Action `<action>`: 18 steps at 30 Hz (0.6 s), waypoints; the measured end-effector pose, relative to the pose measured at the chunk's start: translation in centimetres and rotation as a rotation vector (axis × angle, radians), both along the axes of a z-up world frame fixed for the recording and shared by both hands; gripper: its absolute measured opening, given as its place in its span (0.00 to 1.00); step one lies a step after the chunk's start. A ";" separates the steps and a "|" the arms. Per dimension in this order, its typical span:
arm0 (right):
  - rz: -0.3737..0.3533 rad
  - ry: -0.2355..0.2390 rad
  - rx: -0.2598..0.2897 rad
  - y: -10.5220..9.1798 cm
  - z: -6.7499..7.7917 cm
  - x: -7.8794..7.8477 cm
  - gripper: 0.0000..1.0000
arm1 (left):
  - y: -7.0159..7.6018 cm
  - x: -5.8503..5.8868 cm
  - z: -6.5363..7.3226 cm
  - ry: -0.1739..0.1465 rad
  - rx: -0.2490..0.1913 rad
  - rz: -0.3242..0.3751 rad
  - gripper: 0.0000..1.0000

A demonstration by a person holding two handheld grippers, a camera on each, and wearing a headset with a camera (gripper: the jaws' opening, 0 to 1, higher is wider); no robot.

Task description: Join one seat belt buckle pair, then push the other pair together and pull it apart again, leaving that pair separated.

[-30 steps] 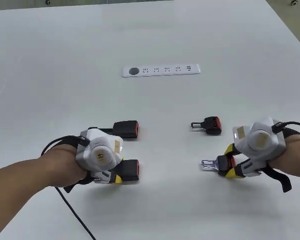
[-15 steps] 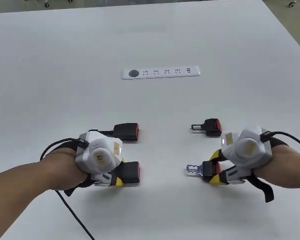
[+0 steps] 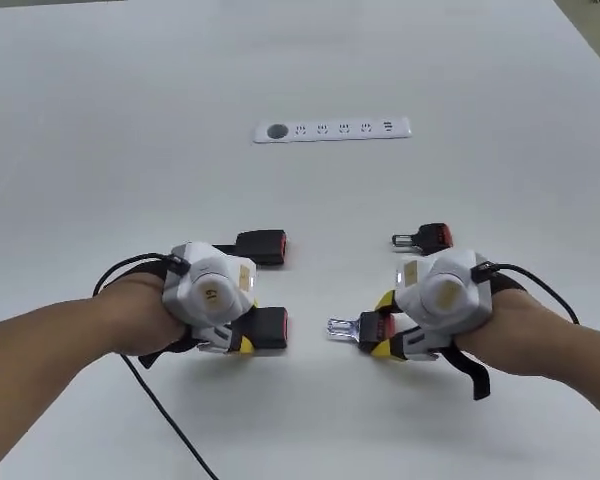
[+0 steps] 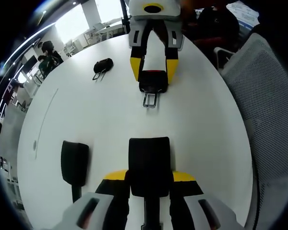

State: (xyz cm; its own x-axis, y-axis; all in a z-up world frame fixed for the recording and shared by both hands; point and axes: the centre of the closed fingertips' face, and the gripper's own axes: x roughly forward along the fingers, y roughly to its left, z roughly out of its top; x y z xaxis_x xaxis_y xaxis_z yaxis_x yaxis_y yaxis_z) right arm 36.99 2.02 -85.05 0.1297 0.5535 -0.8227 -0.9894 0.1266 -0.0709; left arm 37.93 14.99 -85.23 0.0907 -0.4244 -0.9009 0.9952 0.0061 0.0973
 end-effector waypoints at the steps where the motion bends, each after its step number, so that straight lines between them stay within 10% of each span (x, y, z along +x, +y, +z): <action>1: 0.003 -0.001 0.005 0.4 0.0 0.0 0.31 | 0.0 0.0 0.0 0.000 0.002 -0.001 0.32; 18: 0.018 -0.029 0.024 4.7 0.2 0.0 0.31 | 0.0 0.0 -0.2 0.010 0.019 -0.016 0.33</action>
